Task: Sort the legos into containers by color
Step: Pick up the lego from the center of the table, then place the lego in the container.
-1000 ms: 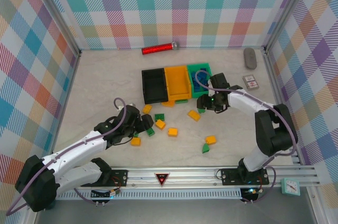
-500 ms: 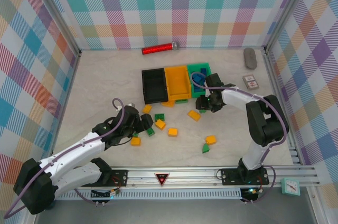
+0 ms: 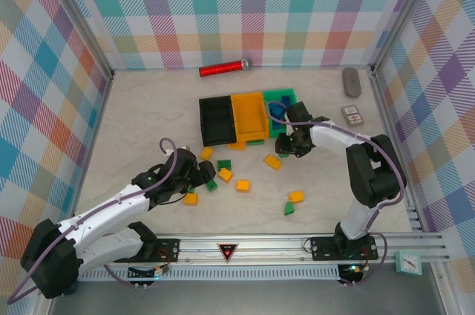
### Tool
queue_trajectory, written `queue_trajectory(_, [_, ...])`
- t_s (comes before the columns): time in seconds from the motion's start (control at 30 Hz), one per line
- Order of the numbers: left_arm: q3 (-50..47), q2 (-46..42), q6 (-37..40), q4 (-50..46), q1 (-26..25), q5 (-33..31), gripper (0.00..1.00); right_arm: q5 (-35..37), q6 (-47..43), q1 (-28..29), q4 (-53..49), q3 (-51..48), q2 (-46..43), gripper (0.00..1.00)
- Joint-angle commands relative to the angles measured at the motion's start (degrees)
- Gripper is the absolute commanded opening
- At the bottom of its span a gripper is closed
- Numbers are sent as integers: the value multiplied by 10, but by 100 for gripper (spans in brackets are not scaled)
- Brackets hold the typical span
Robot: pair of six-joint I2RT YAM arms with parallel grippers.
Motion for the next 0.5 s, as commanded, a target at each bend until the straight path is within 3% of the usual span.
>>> queue_trajectory(0.0, [-2,4,-4,-3,-7,-2,82,-13,-3,10,-19,38,-45,31])
queue_trajectory(0.23, [-5,16,-9,7,-11,1,82,-38,3,20,-22,97,-65,32])
queue_trajectory(0.47, [4,43,-10,4,-14,15,82,-64,3,25,-33,203,7,34])
